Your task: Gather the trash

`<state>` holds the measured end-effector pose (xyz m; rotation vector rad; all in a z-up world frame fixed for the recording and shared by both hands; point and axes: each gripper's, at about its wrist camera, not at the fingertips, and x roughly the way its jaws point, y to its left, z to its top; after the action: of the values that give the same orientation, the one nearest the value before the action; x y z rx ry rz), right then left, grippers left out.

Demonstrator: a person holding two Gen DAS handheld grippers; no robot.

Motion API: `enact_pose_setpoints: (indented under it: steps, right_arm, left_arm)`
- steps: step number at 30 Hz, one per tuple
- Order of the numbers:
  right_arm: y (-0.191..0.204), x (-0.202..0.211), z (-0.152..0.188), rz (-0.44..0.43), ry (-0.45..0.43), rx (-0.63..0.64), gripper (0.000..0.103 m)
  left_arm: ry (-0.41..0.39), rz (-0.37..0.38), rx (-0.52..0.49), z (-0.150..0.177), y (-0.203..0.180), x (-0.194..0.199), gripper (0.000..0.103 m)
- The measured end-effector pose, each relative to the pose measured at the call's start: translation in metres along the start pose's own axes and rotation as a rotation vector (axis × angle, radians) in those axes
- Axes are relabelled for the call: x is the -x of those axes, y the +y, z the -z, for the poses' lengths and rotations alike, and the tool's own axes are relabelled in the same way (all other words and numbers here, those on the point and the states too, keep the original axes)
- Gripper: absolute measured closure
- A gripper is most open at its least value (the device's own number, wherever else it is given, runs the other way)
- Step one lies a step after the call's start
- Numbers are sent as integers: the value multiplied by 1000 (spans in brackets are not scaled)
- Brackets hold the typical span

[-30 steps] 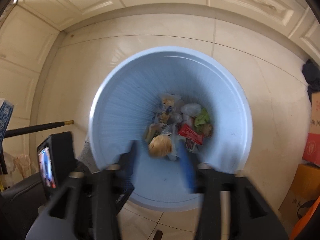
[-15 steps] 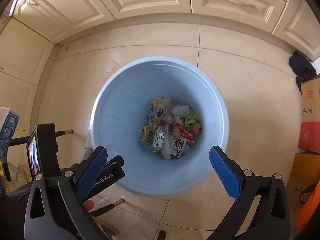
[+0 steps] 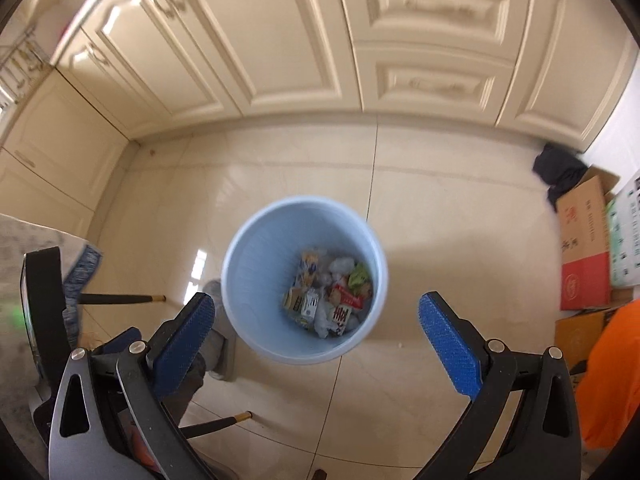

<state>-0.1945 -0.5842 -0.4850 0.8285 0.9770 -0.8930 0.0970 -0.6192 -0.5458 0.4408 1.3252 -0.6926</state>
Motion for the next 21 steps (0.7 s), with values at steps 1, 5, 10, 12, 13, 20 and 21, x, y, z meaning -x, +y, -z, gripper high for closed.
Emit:
enact_pose_setpoints:
  steps: [1,5,10,12,13,20,21]
  right_arm:
    - [1,17,1,1,-22,4,0]
    - [5,71,2,-2,-91,15,0]
    - [7,136,4,3,-178,37,0]
    - [9,164,4,2,-213,38,0]
    - [11,174,5,-2,-229,37,0]
    - [30,252,15,-62,-353,49,0]
    - [36,264,17,-74,-375,56,0]
  left_arm:
    - [-24,17,-10,5,-1,17,1]
    - [-124,59,-79,31,-13,79,1]
    - [-231,139,-139,64,-23,156,1]
    - [-301,159,-176,86,-19,196,1]
    - [-328,169,-190,94,-17,211,1]
    - [-522,166,-243,162,21,339,1]
    - [-553,162,-242,173,26,357,1]
